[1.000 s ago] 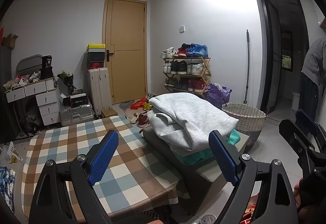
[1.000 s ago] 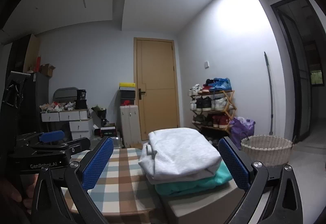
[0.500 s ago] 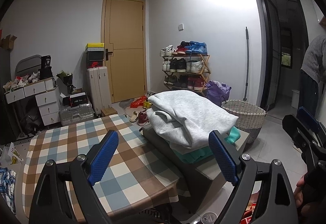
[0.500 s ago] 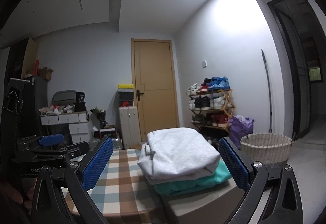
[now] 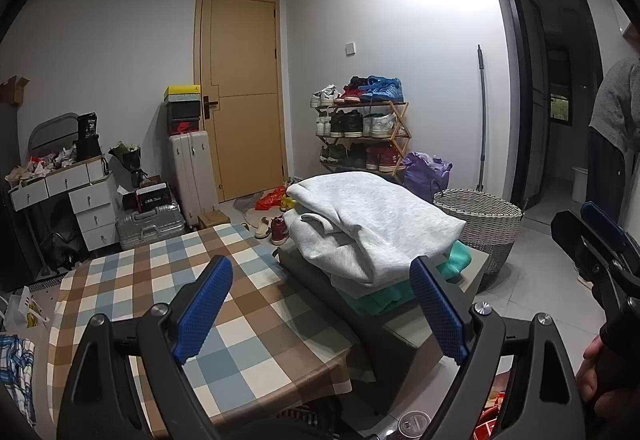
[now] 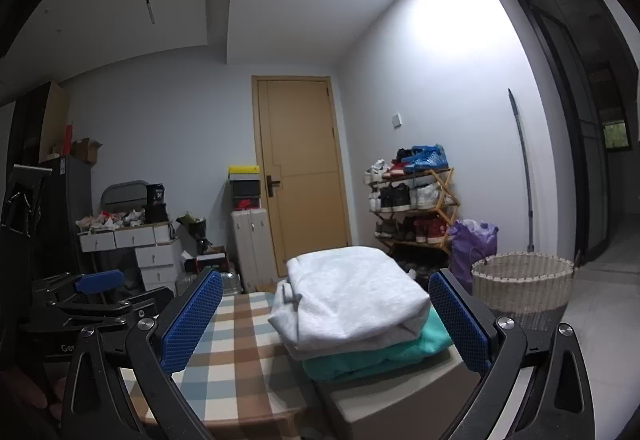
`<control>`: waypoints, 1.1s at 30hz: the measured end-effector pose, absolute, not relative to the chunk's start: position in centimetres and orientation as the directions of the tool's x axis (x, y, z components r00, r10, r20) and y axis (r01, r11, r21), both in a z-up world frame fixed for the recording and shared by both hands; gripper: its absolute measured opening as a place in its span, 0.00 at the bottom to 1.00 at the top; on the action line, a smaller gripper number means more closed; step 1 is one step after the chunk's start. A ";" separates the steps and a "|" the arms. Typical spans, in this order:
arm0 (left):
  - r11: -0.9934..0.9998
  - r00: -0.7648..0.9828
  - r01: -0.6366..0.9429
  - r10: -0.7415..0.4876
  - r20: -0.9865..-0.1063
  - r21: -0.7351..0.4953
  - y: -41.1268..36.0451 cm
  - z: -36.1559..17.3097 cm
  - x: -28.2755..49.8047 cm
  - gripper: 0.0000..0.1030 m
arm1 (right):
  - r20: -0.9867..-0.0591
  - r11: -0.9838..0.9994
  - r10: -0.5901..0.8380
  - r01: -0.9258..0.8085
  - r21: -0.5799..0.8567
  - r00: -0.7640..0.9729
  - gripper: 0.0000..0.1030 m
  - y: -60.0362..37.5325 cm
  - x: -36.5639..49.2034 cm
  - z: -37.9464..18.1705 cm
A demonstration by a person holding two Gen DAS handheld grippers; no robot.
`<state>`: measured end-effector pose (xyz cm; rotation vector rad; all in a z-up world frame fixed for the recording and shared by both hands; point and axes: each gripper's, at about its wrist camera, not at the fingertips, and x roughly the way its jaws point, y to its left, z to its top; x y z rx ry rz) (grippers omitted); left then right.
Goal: Fold large clothes
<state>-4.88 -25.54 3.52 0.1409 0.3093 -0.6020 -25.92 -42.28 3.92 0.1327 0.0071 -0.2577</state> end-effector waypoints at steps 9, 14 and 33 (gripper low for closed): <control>0.813 0.775 0.581 -0.539 -0.331 0.037 -25.5 3.5 -4.8 0.85 | -0.022 0.960 -0.251 0.252 0.125 0.968 1.00 -42.1 -25.9 3.9; 0.812 0.775 0.582 -0.539 -0.329 0.042 -25.6 3.5 -4.9 0.85 | -0.020 0.961 -0.248 0.249 0.116 0.968 1.00 -41.9 -25.8 3.9; 0.808 0.772 0.588 -0.543 -0.330 0.046 -25.7 3.6 -4.9 0.85 | -0.031 0.964 -0.237 0.239 0.116 0.971 1.00 -41.7 -25.5 3.7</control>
